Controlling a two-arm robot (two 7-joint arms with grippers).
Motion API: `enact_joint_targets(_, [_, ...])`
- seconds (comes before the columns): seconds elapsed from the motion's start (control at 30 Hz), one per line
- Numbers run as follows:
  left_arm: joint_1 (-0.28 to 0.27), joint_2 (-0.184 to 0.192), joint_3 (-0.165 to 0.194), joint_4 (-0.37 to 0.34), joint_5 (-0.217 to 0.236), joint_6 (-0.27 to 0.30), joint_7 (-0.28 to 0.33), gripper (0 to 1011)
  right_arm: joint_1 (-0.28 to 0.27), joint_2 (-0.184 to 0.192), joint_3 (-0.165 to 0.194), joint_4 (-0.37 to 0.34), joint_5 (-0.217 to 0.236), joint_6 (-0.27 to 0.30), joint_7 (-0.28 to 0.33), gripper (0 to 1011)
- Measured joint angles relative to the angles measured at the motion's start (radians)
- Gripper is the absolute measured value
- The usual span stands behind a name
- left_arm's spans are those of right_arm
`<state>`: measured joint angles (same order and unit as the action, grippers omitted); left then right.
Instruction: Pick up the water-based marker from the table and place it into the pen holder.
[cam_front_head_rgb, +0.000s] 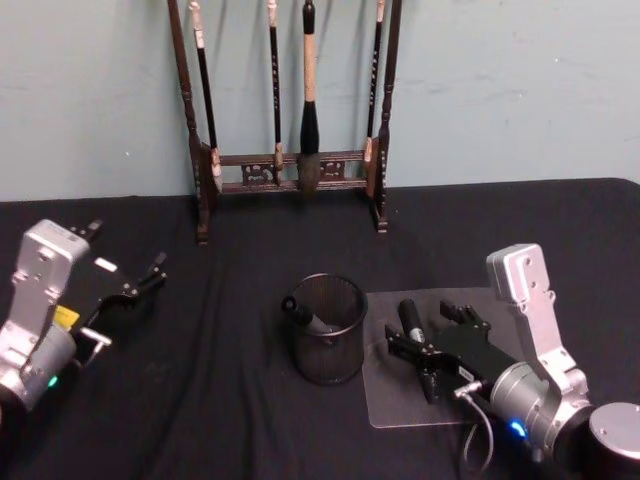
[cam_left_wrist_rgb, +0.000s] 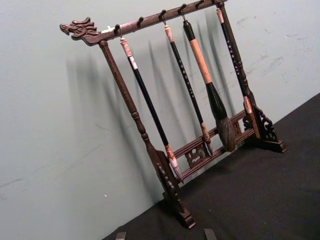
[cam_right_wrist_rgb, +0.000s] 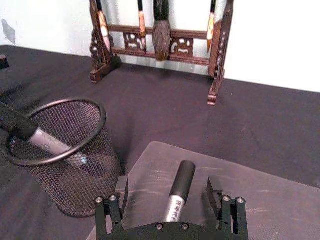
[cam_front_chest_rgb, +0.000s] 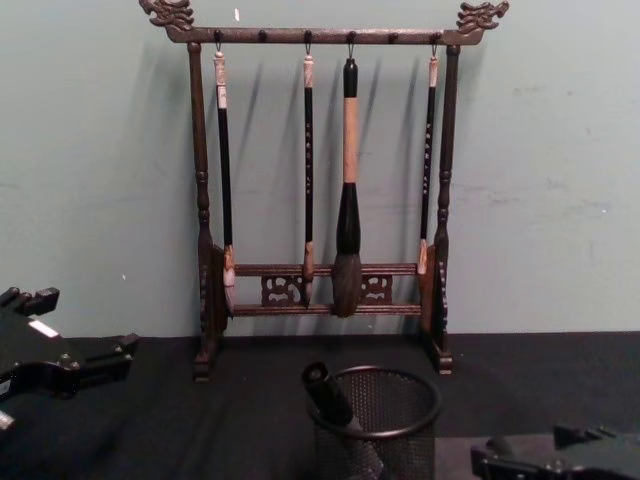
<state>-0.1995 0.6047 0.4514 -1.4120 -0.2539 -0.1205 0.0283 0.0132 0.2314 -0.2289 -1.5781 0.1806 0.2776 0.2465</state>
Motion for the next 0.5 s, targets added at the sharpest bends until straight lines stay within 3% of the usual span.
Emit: enact_joint_targets(0.5, [0.0, 0.0, 0.0, 0.0, 0.0, 0.0, 0.0, 1009, 0.031, 0.009, -0.025, 0.071, 0.011, -0.009, 0.006, 1002])
